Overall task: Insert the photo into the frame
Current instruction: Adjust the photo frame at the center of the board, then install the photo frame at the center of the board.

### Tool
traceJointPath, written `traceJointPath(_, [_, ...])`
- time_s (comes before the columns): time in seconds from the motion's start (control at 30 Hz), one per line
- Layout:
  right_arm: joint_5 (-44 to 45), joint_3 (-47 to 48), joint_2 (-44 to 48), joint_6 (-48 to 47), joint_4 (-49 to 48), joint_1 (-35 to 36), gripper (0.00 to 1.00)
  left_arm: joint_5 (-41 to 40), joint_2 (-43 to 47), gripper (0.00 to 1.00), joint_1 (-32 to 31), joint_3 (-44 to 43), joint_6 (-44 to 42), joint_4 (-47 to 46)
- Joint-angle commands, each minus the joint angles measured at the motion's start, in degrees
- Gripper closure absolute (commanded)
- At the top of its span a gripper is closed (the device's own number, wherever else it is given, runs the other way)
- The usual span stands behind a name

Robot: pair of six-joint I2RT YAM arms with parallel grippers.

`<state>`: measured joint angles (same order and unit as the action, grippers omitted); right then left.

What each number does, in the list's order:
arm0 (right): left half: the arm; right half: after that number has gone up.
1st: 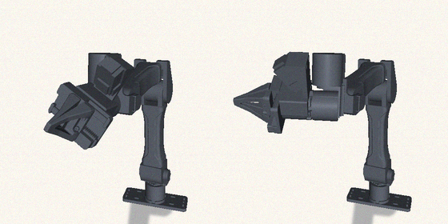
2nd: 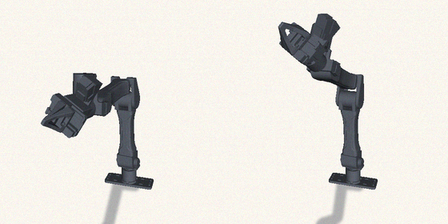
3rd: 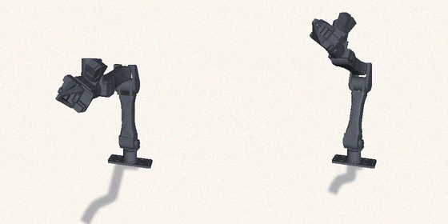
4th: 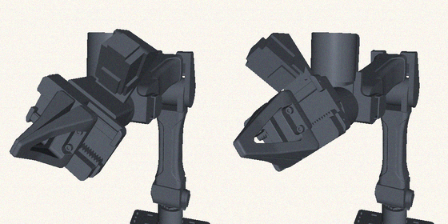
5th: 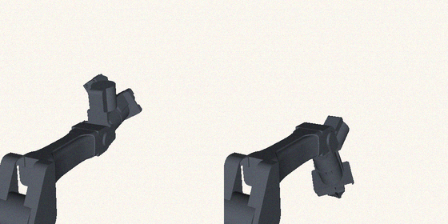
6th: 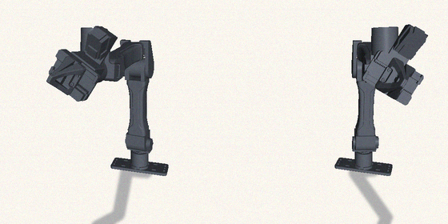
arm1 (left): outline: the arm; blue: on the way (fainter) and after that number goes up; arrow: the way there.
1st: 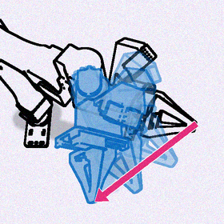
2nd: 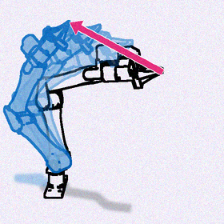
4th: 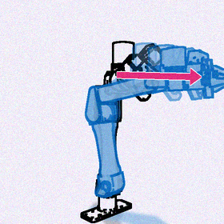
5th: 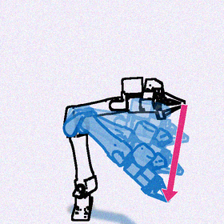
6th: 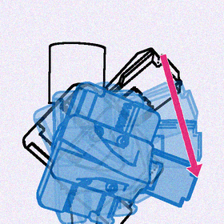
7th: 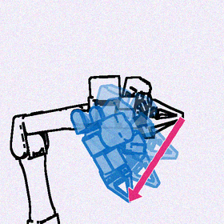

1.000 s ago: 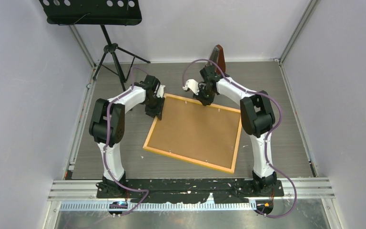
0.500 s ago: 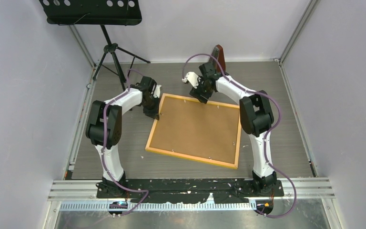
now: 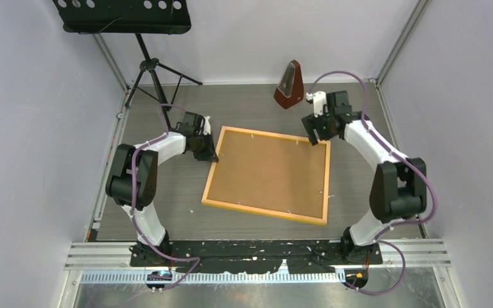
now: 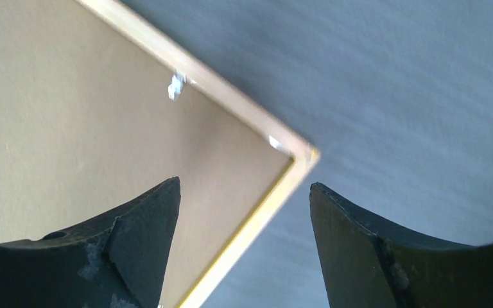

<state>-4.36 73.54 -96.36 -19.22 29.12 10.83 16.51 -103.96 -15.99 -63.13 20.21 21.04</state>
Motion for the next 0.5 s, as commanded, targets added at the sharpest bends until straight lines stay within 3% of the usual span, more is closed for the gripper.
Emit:
traceJointPath(0.0, [-0.74, -9.99, 9.83, 3.41, 1.21, -1.54, 0.20, 5.29, -1.08, 1.00, -0.89, 5.45, 6.57, -1.54])
traceJointPath(0.27, [-7.11, -20.80, 17.81, -0.38, 7.65, -6.52, 0.21, 5.98, 0.85, 1.00, -0.82, 8.67, 8.74, -4.55])
traceJointPath(0.47, [-7.99, -22.03, 18.13, -5.84, 10.83, -7.34, 0.21, 6.71, 0.28, 1.00, -0.82, 8.48, 8.52, -4.81])
